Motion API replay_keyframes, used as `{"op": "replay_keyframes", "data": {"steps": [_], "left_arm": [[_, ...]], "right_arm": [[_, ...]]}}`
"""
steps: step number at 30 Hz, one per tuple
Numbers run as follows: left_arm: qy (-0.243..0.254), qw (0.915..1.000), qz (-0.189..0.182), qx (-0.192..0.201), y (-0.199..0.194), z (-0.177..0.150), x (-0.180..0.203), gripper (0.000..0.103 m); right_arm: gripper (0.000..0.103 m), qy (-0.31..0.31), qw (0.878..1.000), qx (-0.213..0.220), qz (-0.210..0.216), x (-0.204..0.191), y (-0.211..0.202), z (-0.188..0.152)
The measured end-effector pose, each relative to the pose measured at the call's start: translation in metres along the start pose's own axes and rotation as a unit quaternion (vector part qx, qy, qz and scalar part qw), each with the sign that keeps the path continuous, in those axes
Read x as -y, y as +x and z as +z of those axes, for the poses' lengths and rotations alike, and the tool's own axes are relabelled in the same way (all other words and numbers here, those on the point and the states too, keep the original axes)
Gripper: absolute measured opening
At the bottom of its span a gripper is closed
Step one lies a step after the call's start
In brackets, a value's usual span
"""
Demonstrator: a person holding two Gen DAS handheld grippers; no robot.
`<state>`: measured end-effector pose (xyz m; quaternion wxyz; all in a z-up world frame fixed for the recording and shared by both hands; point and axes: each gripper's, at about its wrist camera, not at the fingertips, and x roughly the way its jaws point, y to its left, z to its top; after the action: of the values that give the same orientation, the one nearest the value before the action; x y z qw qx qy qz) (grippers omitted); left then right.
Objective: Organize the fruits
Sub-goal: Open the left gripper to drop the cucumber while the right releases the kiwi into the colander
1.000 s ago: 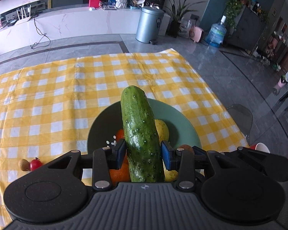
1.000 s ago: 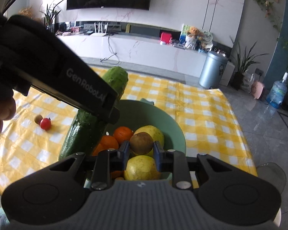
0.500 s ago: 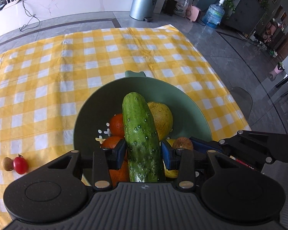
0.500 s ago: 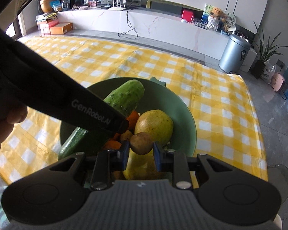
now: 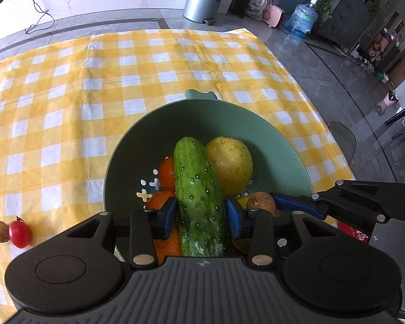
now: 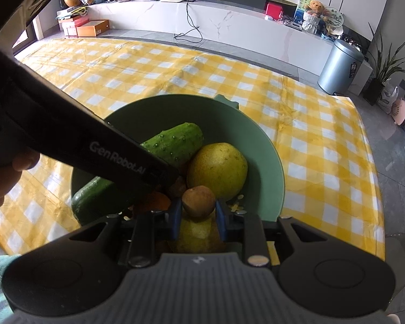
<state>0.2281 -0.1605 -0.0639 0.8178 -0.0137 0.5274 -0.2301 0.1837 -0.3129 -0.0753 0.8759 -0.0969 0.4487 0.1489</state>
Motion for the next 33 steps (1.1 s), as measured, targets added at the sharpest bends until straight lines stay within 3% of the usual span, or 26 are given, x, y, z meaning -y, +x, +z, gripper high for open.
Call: {"op": "replay_keyframes", "data": {"steps": [24, 26, 28, 33], "left_arm": [[0.036, 0.9991, -0.003, 0.021, -0.009, -0.006, 0.005, 0.065], [0.035, 0.9990, -0.008, 0.026, -0.015, -0.007, 0.006, 0.065], [0.035, 0.9987, -0.010, 0.036, -0.023, -0.009, 0.006, 0.066], [0.044, 0.9973, -0.007, 0.058, -0.044, -0.015, 0.007, 0.066]], "right_arm": [[0.024, 0.008, 1.000, -0.004, -0.009, -0.001, 0.010, 0.004], [0.026, 0.014, 1.000, -0.003, -0.013, -0.001, 0.007, 0.003], [0.040, 0.021, 1.000, 0.004, -0.018, -0.001, 0.003, 0.003], [0.045, 0.039, 0.999, 0.021, -0.027, -0.004, -0.009, 0.001]]}}
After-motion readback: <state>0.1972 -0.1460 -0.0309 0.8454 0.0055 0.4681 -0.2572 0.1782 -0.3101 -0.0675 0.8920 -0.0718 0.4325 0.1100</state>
